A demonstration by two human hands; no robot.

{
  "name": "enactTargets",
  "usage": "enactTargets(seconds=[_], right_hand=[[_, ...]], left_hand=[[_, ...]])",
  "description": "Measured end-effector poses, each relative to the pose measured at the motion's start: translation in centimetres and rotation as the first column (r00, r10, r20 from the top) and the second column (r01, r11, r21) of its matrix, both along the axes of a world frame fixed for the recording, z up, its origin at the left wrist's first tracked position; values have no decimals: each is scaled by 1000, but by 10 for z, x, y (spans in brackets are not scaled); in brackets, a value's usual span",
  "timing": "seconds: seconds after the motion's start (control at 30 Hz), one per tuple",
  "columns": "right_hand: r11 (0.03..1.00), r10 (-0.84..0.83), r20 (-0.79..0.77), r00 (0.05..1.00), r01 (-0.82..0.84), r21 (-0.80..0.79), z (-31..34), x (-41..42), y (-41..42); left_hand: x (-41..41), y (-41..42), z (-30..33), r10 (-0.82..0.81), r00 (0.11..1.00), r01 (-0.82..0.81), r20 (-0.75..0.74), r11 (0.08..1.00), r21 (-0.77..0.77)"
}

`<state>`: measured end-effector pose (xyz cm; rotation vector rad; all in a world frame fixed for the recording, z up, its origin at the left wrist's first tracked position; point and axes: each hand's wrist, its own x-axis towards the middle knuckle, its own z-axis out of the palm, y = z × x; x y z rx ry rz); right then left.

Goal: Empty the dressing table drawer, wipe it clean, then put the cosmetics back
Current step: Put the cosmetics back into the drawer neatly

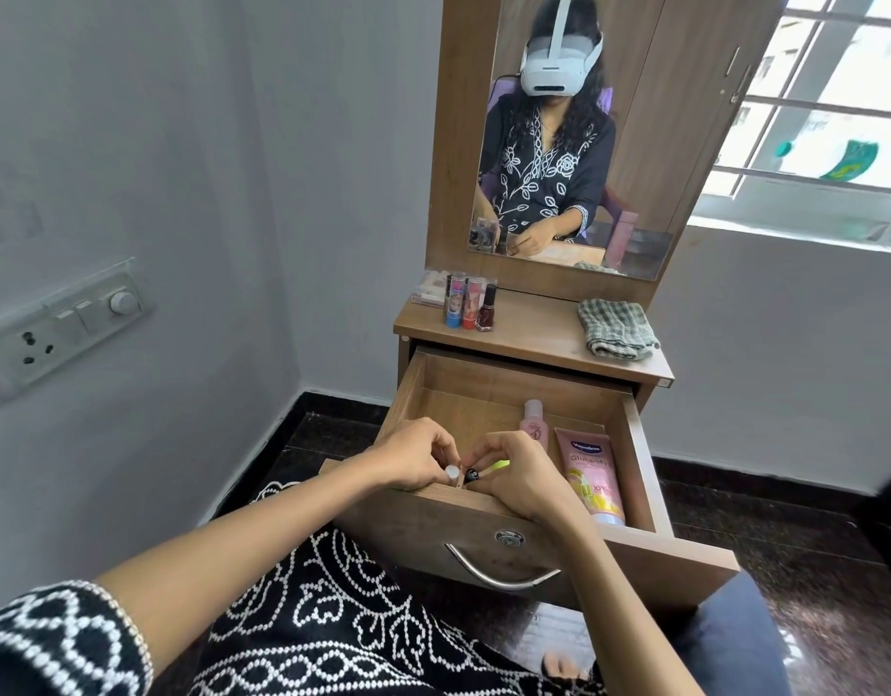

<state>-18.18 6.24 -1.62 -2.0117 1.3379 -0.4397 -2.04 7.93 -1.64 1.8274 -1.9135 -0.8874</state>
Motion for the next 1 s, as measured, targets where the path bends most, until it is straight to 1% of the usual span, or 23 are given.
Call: enactTargets(seconds=[0.3,0.77,1.0], right_hand=[[1000,6,14,1000,-6,30,0,-1,-1],[1000,31,46,998,-31,3,-5,-1,-4],[1000,27,71,997,-27,-7,-6,-2,-3]], left_hand=[[-3,-1,-1,14,999,-14,50,1000,3],[-5,-4,-2,11,994,-11,105,1000,-4],[-4,-4,-1,12,996,-12,90,1000,1]])
